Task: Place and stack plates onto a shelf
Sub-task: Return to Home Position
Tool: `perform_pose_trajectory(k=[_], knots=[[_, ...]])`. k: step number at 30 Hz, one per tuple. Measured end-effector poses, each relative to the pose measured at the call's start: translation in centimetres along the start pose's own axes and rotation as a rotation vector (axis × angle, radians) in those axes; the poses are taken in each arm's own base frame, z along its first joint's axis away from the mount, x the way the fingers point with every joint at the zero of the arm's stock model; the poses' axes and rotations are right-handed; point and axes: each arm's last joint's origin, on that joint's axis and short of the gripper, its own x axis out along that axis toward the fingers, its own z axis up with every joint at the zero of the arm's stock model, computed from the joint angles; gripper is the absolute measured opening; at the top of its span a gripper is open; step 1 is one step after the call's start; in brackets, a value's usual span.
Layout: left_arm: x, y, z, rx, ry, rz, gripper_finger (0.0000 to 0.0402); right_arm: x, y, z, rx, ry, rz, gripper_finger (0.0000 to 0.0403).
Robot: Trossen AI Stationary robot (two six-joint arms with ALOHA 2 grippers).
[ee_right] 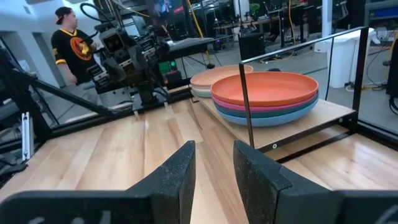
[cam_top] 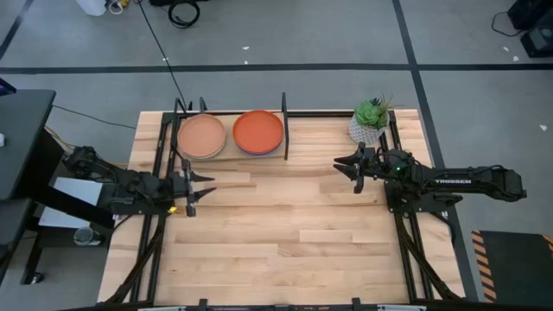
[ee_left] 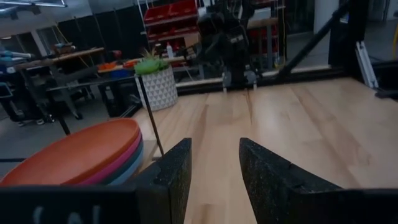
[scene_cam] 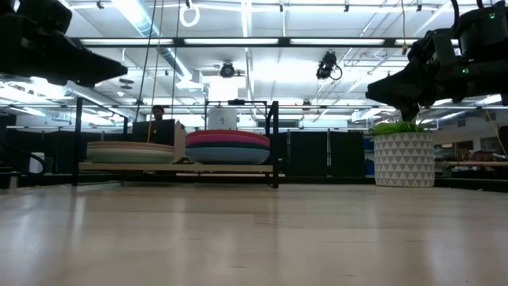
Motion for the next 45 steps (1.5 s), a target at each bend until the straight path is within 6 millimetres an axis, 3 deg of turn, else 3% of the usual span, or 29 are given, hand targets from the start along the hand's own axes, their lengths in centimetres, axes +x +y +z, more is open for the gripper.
perform_pose_trajectory(k=[45], knots=[[0.00,0.04,0.24,-0.008,-0.017,0.002,0.0141,0.00,0.01,-0.01,0.005,0.001,0.002,0.0115]])
